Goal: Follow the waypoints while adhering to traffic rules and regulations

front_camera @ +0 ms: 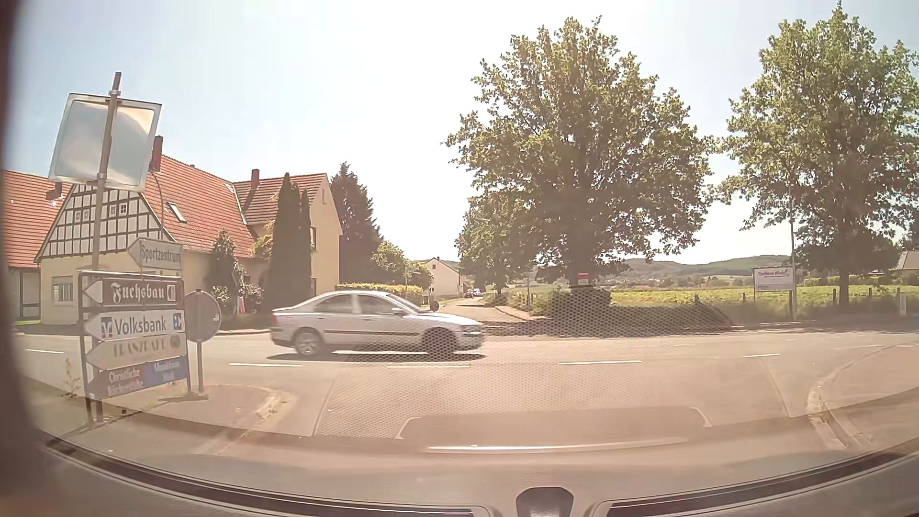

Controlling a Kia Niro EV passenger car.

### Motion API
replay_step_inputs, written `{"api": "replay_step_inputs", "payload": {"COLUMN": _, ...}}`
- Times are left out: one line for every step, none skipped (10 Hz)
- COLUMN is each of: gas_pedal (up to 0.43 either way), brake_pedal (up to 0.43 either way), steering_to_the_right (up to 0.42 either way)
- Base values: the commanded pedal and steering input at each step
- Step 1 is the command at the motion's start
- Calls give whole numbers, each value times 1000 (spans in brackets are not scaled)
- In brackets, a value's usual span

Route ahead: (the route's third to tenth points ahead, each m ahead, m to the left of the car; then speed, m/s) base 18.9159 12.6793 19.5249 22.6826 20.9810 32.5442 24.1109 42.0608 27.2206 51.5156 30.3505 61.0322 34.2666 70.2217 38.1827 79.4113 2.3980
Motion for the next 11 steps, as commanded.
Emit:
{"api": "replay_step_inputs", "payload": {"gas_pedal": 0, "brake_pedal": 6, "steering_to_the_right": 55}}
{"api": "replay_step_inputs", "payload": {"gas_pedal": 0, "brake_pedal": 6, "steering_to_the_right": 52}}
{"api": "replay_step_inputs", "payload": {"gas_pedal": 0, "brake_pedal": 6, "steering_to_the_right": 50}}
{"api": "replay_step_inputs", "payload": {"gas_pedal": 0, "brake_pedal": 6, "steering_to_the_right": 48}}
{"api": "replay_step_inputs", "payload": {"gas_pedal": 0, "brake_pedal": 6, "steering_to_the_right": 45}}
{"api": "replay_step_inputs", "payload": {"gas_pedal": 0, "brake_pedal": 6, "steering_to_the_right": 43}}
{"api": "replay_step_inputs", "payload": {"gas_pedal": 0, "brake_pedal": 6, "steering_to_the_right": 38}}
{"api": "replay_step_inputs", "payload": {"gas_pedal": 0, "brake_pedal": 6, "steering_to_the_right": 30}}
{"api": "replay_step_inputs", "payload": {"gas_pedal": 0, "brake_pedal": 6, "steering_to_the_right": 29}}
{"api": "replay_step_inputs", "payload": {"gas_pedal": 0, "brake_pedal": 18, "steering_to_the_right": 28}}
{"api": "replay_step_inputs", "payload": {"gas_pedal": 0, "brake_pedal": 24, "steering_to_the_right": 25}}
